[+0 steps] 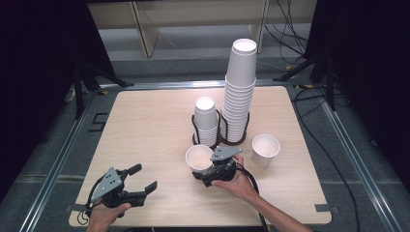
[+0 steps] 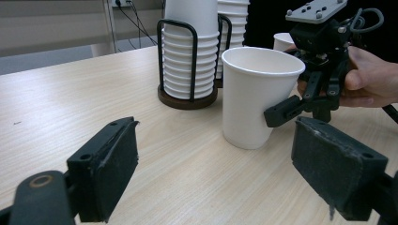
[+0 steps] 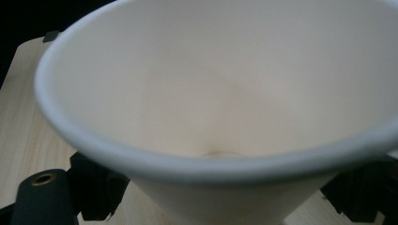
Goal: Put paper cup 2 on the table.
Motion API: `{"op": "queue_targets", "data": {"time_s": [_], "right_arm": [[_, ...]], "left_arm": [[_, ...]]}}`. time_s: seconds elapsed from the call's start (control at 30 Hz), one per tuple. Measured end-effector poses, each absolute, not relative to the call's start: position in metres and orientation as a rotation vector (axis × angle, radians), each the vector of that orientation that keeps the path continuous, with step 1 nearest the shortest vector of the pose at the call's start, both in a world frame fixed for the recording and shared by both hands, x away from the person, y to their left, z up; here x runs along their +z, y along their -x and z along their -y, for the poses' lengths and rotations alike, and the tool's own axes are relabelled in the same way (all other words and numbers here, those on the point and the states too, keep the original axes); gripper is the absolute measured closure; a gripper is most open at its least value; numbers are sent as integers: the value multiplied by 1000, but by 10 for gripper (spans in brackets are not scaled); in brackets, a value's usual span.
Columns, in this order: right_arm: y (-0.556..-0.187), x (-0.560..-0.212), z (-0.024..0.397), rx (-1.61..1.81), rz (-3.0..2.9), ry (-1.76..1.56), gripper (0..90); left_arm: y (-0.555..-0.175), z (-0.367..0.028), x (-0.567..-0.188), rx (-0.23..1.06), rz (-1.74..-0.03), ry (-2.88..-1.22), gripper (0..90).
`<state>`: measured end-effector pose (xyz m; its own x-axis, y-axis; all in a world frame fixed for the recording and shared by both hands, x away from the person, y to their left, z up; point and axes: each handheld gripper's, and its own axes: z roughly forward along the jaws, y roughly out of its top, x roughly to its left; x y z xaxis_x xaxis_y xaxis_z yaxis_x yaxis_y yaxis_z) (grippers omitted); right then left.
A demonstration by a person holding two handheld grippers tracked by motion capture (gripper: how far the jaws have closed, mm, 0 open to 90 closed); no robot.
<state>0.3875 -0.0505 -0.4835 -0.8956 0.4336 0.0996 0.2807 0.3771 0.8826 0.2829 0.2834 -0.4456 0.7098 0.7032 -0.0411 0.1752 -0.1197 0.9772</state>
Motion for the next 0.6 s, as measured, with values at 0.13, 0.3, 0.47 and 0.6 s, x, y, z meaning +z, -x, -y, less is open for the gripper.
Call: {"op": "queue_targets", "data": {"time_s": [0.13, 0.3, 0.47, 0.6], "right_arm": [[-386, -482, 53, 1571, -2499, -657, 151], [-381, -481, 58, 1550, -2511, -688, 151], [-376, -480, 64, 1546, -2531, -695, 151], [-372, -478, 74, 1518, -2519, -703, 151]], "left_arm": [[-281, -284, -445, 523, -741, -1693, 149], [-283, -283, -445, 521, -718, -1664, 149], [-280, -284, -444, 528, -745, -1691, 149], [-281, -284, -444, 529, -745, -1692, 149]]}}
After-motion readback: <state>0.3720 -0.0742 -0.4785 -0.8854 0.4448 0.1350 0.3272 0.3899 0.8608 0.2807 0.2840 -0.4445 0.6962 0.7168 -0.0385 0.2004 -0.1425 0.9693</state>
